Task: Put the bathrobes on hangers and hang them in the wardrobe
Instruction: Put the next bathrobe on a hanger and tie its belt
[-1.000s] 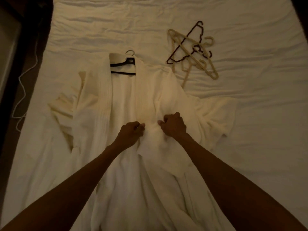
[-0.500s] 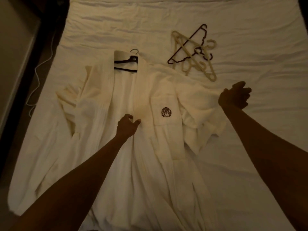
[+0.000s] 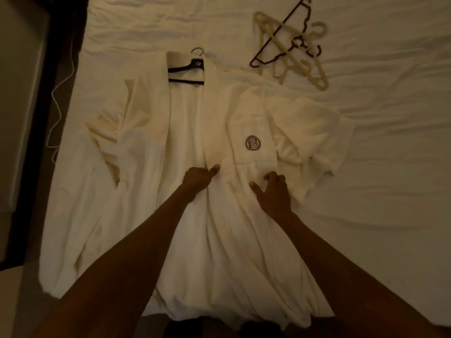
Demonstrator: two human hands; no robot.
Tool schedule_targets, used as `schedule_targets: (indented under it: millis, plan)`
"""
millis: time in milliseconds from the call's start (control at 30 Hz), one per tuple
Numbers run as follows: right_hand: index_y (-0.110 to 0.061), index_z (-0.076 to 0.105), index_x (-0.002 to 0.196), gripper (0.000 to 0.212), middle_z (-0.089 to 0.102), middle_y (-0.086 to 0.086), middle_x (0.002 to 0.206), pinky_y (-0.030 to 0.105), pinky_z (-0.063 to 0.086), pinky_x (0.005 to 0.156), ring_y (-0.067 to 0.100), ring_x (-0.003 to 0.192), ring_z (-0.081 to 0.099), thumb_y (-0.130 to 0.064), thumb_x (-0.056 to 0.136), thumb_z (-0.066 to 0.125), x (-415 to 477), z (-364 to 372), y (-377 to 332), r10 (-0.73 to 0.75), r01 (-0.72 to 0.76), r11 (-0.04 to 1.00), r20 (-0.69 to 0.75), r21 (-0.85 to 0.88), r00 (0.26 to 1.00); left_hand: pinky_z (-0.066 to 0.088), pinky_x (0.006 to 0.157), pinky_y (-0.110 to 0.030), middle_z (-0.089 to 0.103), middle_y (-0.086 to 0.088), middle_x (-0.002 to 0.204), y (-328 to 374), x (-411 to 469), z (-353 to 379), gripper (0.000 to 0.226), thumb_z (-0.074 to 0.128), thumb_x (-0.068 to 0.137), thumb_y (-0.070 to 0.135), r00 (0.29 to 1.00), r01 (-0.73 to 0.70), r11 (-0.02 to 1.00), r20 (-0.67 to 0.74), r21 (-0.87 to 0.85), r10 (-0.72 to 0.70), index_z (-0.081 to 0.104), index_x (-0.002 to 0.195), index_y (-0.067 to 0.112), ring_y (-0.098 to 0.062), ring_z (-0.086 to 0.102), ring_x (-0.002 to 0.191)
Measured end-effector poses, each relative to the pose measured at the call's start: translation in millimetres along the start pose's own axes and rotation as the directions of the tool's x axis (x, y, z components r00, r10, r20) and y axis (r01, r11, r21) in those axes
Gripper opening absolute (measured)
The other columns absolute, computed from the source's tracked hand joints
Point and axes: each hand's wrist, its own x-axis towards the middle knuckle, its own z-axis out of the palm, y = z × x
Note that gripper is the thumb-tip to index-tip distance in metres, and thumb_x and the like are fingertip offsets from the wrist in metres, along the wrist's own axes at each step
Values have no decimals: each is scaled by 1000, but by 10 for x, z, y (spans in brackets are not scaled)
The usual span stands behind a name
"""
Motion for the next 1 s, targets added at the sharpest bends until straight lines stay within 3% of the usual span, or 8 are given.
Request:
schedule_targets:
  millis: [67,167,300,500,633,767,900,1000]
  plan:
    - [-9,53,107,50,50,11,112,34,41,78,29,99,54,-55,88,59,-90,14,49,38,-38,999,-2,18,999,43,86,-31,62,-10,122,-64,-60,-47,62,70,87,46,998,7,987,59,-162,2,59,128,2,-23,59,101]
    - [-12,54,100,48,52,7,105,34,40,78,27,95,55,-59,89,55,-254,-3,140,92,-94,995,43,25,995,41,63,-28,64,-1,79,-229,-151,-173,29,77,82,39,991,-20,969,125,-245,52,67,91,13,-13,49,61]
    - [-16,48,101,50,48,1,104,36,46,74,21,88,54,-63,85,57,-680,29,170,61,-60,997,-34,47,998,55,73,-31,64,-9,94,-300,-248,-435,30,69,91,36,978,-63,974,179,-217,103,58,93,8,-20,62,81]
    - [-18,52,98,50,44,0,110,33,45,79,17,96,49,-64,81,62,-1493,372,48,-196,165,976,-254,-140,947,57,52,-34,57,-10,99,-375,-408,-326,25,56,100,31,997,-76,946,8,-316,83,51,108,8,-26,62,87]
    - [-17,57,106,58,46,4,119,37,44,82,22,105,48,-66,76,66,-1922,748,222,-81,35,977,-217,-212,973,61,73,-43,67,-12,109,-575,-704,20,33,67,94,30,945,49,958,324,-281,47,57,114,6,-25,67,85]
    - [-14,52,124,62,48,8,122,43,47,82,27,107,51,-59,83,63,-2230,1009,438,95,-123,978,-160,-169,982,60,61,-39,66,-11,103,-890,-803,209,29,67,94,26,931,22,956,355,-291,87,58,111,5,-27,67,86]
    - [-2,61,116,34,61,24,110,46,57,68,38,89,64,-26,93,55,-2429,1205,453,-66,-7,975,-319,-223,945,61,55,-35,64,-15,102,-1161,-772,91,22,63,96,21,947,-17,928,292,-372,135,60,108,3,-25,66,77]
    - [2,67,98,38,66,22,87,36,56,49,32,61,64,-17,89,37,-2571,1250,382,-199,82,951,-388,-299,900,61,56,-35,62,-18,103,-1251,-838,-23,29,62,97,16,959,-39,918,243,-394,145,58,112,-8,-33,65,86]
